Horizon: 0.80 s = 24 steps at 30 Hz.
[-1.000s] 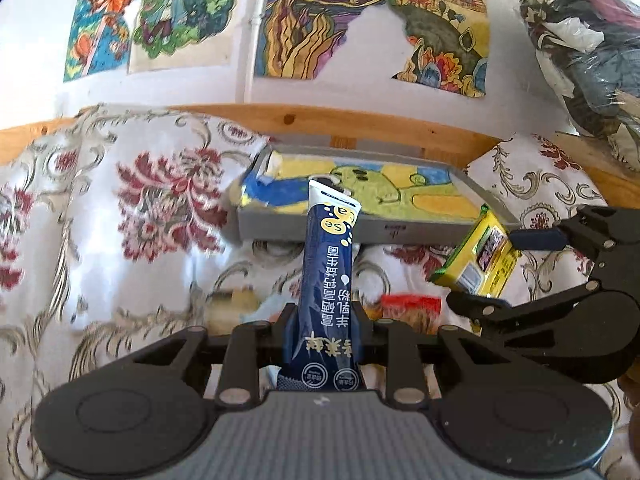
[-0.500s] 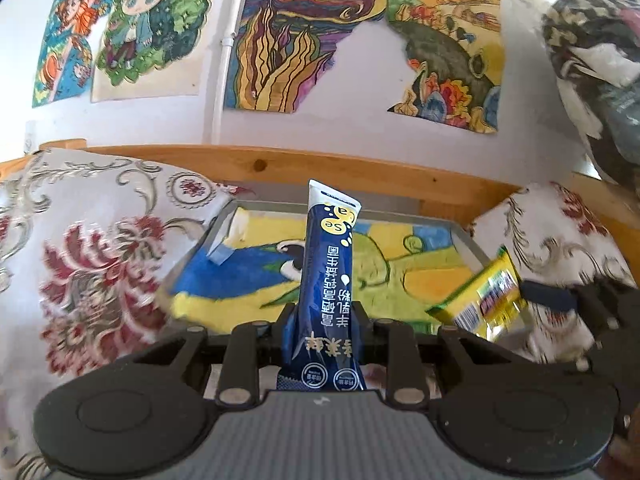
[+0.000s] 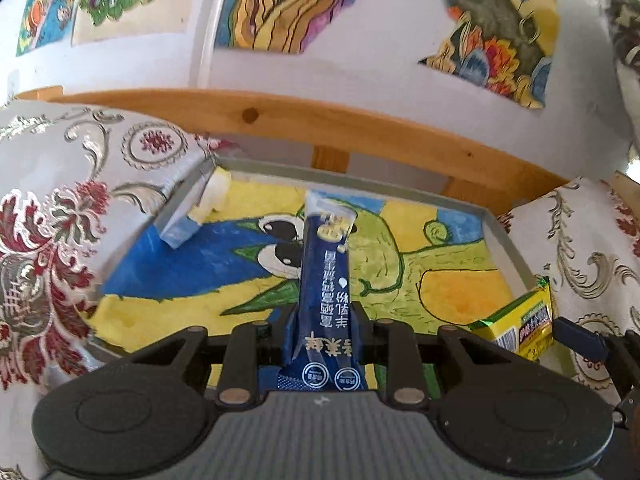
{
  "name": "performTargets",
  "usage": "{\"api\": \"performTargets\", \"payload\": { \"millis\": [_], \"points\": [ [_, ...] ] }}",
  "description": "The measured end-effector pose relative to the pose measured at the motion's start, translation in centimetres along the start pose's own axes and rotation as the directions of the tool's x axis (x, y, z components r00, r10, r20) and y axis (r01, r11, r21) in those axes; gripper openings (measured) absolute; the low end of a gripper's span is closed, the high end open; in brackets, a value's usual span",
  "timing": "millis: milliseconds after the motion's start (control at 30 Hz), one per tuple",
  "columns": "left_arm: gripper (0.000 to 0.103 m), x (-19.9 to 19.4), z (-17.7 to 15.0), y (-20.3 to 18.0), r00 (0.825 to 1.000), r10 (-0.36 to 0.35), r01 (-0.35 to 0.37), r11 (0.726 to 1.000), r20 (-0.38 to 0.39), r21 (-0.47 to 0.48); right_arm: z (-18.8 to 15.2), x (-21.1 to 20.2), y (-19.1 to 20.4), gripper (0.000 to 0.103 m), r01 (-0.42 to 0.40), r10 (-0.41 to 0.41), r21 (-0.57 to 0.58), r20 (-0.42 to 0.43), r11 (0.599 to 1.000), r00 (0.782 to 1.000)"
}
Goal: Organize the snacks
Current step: 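Carry both packs over the grey tray and lower them inside, then open both tools to release the packs into the tray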
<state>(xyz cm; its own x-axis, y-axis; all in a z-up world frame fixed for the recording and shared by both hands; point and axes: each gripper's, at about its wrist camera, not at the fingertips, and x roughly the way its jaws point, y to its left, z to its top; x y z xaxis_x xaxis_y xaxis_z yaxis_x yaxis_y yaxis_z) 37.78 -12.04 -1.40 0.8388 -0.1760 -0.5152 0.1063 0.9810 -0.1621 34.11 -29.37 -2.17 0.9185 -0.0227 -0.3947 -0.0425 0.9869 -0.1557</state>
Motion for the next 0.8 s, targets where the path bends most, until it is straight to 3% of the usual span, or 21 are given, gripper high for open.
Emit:
{"api": "performTargets", "payload": {
  "millis": [100, 333, 433, 500, 567, 800],
  "points": [
    [0.029, 0.7, 0.0, -0.3, 1.000, 0.009, -0.009, 1.000, -0.015, 0.004, -0.1, 0.5, -0.2, 0.070, -0.016, 0.017, 0.017, -0.015, 1.000, 1.000],
    [0.031, 1.3, -0.3, -0.6, 0.999, 0.012, -0.012, 1.000, -0.039, 0.005, -0.1, 0.9, 0.2, 0.071, -0.033, 0.033, 0.010, -0.026, 0.999, 0.999],
    [0.034, 1.3, -0.3, -0.4, 0.998, 0.024, -0.025, 1.000, -0.053, -0.004, 0.1, 0.5, 0.1, 0.077, -0.027, 0.027, 0.012, -0.018, 1.000, 0.999],
    [0.043, 0.9, -0.3, -0.3, 0.998, 0.032, -0.032, 0.999, -0.045, -0.011, 0.3, 0.2, 0.0, 0.083, -0.021, 0.021, 0.015, -0.006, 1.000, 1.000],
    [0.058, 0.2, -0.3, -0.1, 0.999, 0.031, -0.031, 0.999, -0.029, -0.023, 0.4, -0.3, -0.1, 0.086, -0.010, 0.010, 0.017, 0.006, 1.000, 1.000],
    [0.087, -3.2, -0.3, 0.4, 0.996, 0.065, -0.062, 0.997, 0.055, -0.045, 1.0, -3.1, -0.7, 0.098, 0.028, -0.030, 0.047, 0.045, 0.998, 0.999]
  ]
}}
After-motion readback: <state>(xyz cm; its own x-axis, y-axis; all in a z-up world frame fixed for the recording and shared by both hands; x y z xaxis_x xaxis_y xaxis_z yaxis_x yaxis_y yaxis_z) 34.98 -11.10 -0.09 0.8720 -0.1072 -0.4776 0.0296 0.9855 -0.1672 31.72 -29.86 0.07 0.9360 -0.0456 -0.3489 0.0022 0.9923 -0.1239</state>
